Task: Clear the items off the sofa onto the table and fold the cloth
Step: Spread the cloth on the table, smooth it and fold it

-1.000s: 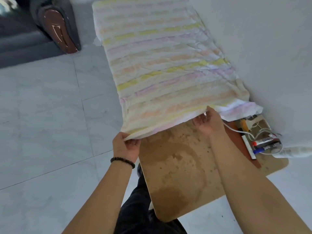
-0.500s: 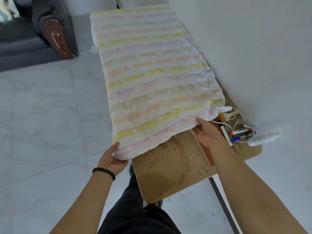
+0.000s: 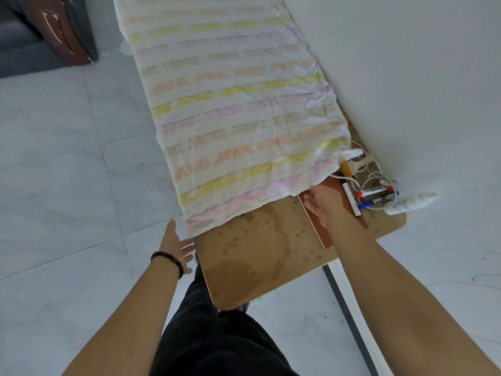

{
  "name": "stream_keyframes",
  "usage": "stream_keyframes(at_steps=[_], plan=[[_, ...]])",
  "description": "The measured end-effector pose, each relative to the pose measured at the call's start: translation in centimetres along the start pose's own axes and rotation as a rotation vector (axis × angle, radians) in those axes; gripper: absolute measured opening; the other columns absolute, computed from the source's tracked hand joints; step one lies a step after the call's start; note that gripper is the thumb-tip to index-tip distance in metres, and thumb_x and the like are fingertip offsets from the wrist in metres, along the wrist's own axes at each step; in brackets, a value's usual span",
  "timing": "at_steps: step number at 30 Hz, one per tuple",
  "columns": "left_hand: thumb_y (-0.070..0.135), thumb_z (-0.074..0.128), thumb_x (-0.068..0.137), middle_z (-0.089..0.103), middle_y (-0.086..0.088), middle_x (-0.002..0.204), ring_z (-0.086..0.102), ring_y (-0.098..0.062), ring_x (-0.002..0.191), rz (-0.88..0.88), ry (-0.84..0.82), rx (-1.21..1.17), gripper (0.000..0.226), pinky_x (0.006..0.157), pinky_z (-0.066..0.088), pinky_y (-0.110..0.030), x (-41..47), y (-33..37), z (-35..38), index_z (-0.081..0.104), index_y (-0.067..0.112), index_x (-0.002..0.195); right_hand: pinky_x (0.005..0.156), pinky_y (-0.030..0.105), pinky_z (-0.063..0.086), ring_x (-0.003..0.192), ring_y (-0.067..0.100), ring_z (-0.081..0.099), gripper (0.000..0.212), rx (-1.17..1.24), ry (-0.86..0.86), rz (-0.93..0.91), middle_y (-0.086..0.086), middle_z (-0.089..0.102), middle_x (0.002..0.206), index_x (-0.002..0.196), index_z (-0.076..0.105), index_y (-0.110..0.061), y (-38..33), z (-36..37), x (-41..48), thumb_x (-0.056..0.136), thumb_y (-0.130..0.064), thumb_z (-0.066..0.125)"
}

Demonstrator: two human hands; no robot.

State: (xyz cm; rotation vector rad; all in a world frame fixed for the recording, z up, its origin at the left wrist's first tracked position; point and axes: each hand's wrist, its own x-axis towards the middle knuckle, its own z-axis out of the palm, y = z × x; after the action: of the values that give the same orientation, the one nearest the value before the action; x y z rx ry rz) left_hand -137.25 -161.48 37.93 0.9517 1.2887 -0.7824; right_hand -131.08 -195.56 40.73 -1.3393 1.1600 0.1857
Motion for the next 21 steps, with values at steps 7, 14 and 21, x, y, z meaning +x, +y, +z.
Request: stream_keyframes(at_steps=[7,14,21], plan=[[0.028,0.052,0.098,0.061,0.000,0.115,0.058,-0.017,0.090,0.128,-0.040,-0.275,0.022,0.075,0.049,-0.038,1.4,0.2,1.1,0.063,0.016,0.113,0.081,0.026,0.056,0.080,0.013,0.063,0.035,0.102,0.048,0.014,0.010,0.065,0.124,0.121,0.060,-0.011,-3.9,1.1,3.5,0.092,-0.030,0.064],[0.046,0.045,0.097,0.061,-0.002,0.098,0.054,-0.019,0.088,-0.147,-0.096,-0.148,0.037,0.091,0.038,-0.041,1.5,1.6,1.4,0.060,0.013,0.105,0.060,0.024,0.050,0.070,0.012,0.060,0.019,0.445,-0.026,0.227,0.000,0.064,0.081,0.097,0.062,-0.012,-6.5,1.3,4.1,0.091,-0.030,0.067],[0.011,0.048,0.096,0.061,-0.002,0.088,0.058,-0.014,0.078,0.104,0.094,-0.407,0.008,0.076,0.047,-0.035,0.4,3.4,2.0,0.055,0.012,0.092,0.041,0.018,0.028,0.045,0.004,0.048,0.016,0.199,-0.149,0.302,-0.008,0.060,0.060,0.079,0.063,-0.018,-5.9,2.1,2.9,0.090,-0.028,0.069]])
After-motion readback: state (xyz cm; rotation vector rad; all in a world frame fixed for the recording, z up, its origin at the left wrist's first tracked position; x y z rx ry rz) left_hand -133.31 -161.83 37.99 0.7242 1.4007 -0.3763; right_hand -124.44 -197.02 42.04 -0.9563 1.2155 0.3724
